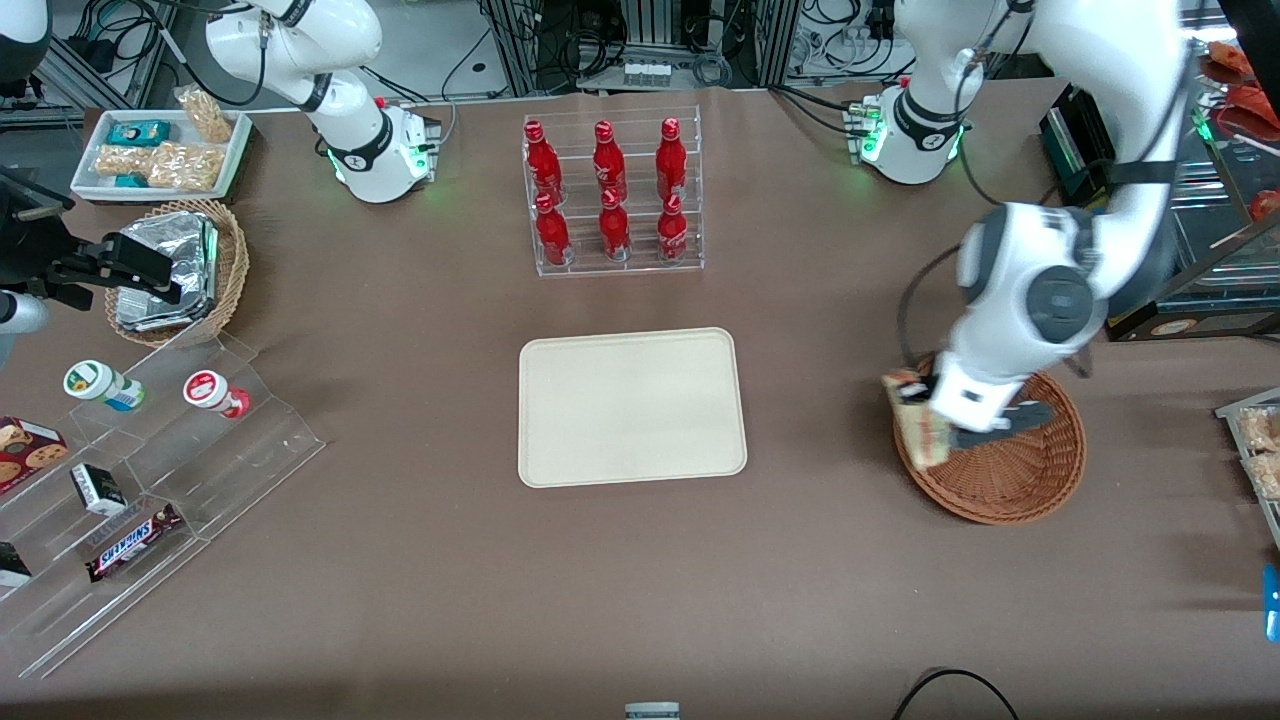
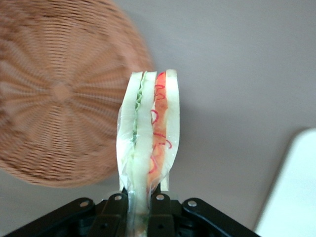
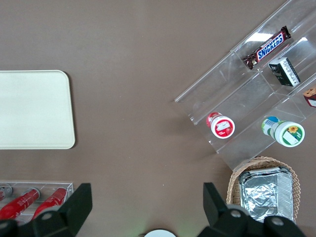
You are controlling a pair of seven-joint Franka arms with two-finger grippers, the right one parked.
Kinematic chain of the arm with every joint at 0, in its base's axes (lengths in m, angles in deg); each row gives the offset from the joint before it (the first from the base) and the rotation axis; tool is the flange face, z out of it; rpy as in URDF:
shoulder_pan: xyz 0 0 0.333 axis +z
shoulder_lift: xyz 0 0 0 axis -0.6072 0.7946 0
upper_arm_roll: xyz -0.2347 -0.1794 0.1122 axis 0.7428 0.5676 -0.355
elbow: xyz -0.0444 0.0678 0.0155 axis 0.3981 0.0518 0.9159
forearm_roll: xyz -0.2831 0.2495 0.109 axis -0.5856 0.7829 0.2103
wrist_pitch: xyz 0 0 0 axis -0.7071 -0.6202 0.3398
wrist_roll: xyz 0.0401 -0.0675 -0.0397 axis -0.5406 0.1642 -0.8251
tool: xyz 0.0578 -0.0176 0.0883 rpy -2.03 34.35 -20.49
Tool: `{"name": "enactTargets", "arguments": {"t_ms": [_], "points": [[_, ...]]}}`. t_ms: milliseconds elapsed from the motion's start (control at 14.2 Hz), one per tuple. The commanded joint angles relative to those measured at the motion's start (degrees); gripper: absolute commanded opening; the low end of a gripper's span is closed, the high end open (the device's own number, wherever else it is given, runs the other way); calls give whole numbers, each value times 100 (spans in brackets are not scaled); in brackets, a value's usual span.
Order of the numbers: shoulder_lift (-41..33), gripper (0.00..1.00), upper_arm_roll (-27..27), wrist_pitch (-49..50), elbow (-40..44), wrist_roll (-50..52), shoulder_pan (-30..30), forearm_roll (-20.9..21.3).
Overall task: Place sandwich from basket to tray
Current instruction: 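Carry the sandwich over the cream tray and lower it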
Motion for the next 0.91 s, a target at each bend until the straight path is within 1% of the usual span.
{"name": "enactTargets", "arguments": {"t_ms": [0,70,281,351,561,842], "points": [[680,0,-64,145,777,583,-780,71],[970,0,-38,127,1093,837,-1018,-7],[1683,0,251,101,1980,1269,-1467,-525],[1946,0,278,110,2340,1549,-1660,-553],[2439,0,279,101,2896,2122,-2292,-483],[3037,0,279,110,3564,2386,-2724,-483]]}}
